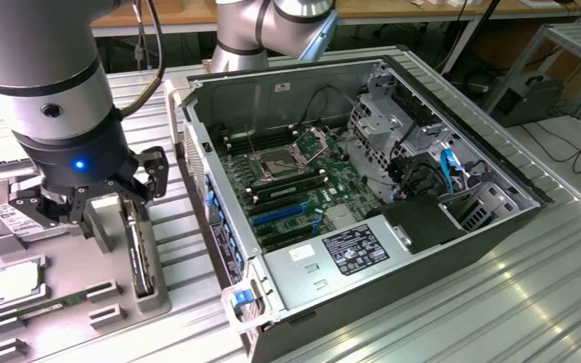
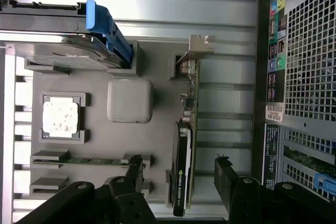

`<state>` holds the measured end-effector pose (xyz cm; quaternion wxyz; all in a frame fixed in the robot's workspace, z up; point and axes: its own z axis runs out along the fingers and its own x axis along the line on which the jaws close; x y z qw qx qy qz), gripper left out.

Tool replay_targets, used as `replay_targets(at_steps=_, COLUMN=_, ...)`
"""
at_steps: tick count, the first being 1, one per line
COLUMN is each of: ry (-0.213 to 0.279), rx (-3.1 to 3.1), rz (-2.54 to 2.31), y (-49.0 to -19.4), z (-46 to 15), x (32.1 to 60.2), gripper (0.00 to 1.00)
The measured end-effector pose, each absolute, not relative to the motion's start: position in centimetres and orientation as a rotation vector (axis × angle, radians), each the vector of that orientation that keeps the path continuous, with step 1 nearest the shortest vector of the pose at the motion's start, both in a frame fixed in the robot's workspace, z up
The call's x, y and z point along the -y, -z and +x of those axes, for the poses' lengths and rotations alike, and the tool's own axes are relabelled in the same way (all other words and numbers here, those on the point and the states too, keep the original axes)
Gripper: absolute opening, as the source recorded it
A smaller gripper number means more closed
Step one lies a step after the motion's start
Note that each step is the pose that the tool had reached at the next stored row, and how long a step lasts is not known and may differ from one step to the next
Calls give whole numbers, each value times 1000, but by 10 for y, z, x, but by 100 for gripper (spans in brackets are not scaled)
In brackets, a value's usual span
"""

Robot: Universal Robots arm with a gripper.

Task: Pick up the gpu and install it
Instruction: 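Pick up the gpu and move the gpu toward the slot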

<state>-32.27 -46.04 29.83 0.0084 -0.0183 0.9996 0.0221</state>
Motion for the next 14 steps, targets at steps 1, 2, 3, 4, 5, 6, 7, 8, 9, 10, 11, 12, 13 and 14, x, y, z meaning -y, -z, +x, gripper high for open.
replay_targets(at_steps=1, ry=-69, rx=-3123, rz=-56, y=-297, z=-323, x=460, gripper=66)
replay_targets(at_steps=2, ry=-68, rx=-3124, rz=-55, y=-297, z=-323, x=461, gripper=66)
replay_targets(at_steps=3, ry=-67, rx=-3124, rz=-54, y=-296, z=-323, x=461, gripper=66)
replay_targets(at_steps=4, ry=-67, rx=-3124, rz=-53, y=-295, z=-323, x=461, gripper=66)
replay_targets(at_steps=5, ry=-67, rx=-3124, rz=-53, y=-294, z=-322, x=461, gripper=66)
replay_targets(at_steps=6, ry=-66, rx=-3124, rz=-52, y=-293, z=-322, x=461, gripper=66)
replay_targets(at_steps=7, ry=-66, rx=-3124, rz=-52, y=-292, z=-322, x=461, gripper=66)
replay_targets(at_steps=8, ry=-65, rx=-3124, rz=-51, y=-291, z=-322, x=461, gripper=66)
replay_targets(at_steps=9, ry=-65, rx=-3124, rz=-51, y=-290, z=-322, x=461, gripper=66)
replay_targets(at_steps=10, ry=-65, rx=-3124, rz=-50, y=-288, z=-322, x=461, gripper=66)
replay_targets(at_steps=11, ry=-65, rx=-3124, rz=-50, y=-286, z=-321, x=461, gripper=66)
replay_targets(at_steps=12, ry=-65, rx=-3124, rz=-49, y=-284, z=-321, x=461, gripper=66)
replay_targets(at_steps=13, ry=-65, rx=-3124, rz=-49, y=-282, z=-321, x=461, gripper=66)
replay_targets(at_steps=14, ry=-65, rx=-3124, rz=-48, y=-281, z=-321, x=461, gripper=66)
